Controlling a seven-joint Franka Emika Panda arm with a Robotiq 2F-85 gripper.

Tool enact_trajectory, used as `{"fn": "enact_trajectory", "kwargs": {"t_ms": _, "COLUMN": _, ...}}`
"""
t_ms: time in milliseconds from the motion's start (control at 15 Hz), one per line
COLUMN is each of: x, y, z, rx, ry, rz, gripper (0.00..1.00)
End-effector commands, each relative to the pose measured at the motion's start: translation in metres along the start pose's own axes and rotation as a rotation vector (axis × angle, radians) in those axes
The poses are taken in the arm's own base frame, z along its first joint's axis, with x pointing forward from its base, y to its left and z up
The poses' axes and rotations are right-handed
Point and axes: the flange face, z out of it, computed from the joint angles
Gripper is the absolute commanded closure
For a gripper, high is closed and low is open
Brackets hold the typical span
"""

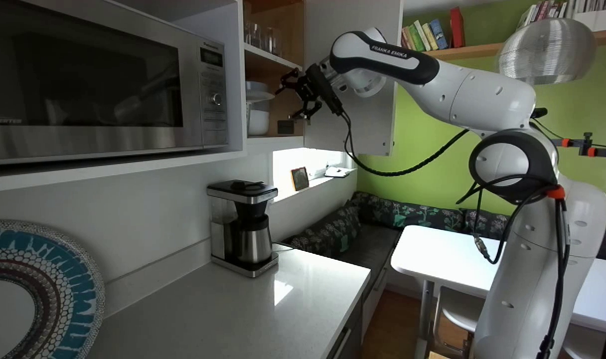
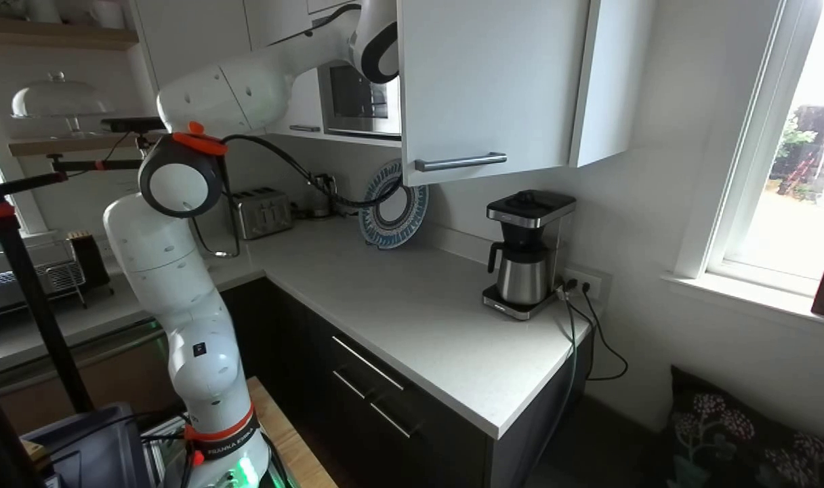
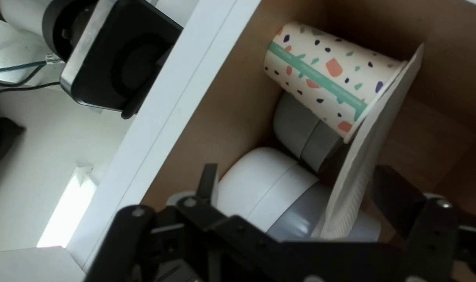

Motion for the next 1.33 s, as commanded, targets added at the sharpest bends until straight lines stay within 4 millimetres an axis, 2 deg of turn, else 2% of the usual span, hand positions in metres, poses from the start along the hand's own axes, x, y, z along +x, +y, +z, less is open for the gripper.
{"fn": "enact_trajectory", "kwargs": {"t_ms": 0, "x": 0.006, "y": -0.01, "z": 0.018, "rx": 0.083, "ry": 0.019, "rz": 0.056, "gripper": 0.0}}
{"fn": "enact_trajectory", "kwargs": {"t_ms": 533, "x": 0.014, "y": -0.021, "z": 0.047, "rx": 0.186, "ry": 0.023, "rz": 0.158, "gripper": 0.0}}
{"fn": "enact_trajectory", "kwargs": {"t_ms": 600, "x": 0.015, "y": -0.023, "z": 0.048, "rx": 0.193, "ry": 0.023, "rz": 0.165, "gripper": 0.25}}
{"fn": "enact_trajectory", "kwargs": {"t_ms": 667, "x": 0.017, "y": -0.023, "z": 0.05, "rx": 0.197, "ry": 0.025, "rz": 0.171, "gripper": 0.26}}
{"fn": "enact_trajectory", "kwargs": {"t_ms": 733, "x": 0.018, "y": -0.024, "z": 0.05, "rx": 0.201, "ry": 0.027, "rz": 0.176, "gripper": 0.32}}
{"fn": "enact_trajectory", "kwargs": {"t_ms": 1000, "x": 0.023, "y": -0.025, "z": 0.045, "rx": 0.198, "ry": 0.034, "rz": 0.194, "gripper": 0.65}}
{"fn": "enact_trajectory", "kwargs": {"t_ms": 1267, "x": 0.024, "y": -0.029, "z": 0.032, "rx": 0.204, "ry": 0.041, "rz": 0.229, "gripper": 0.96}}
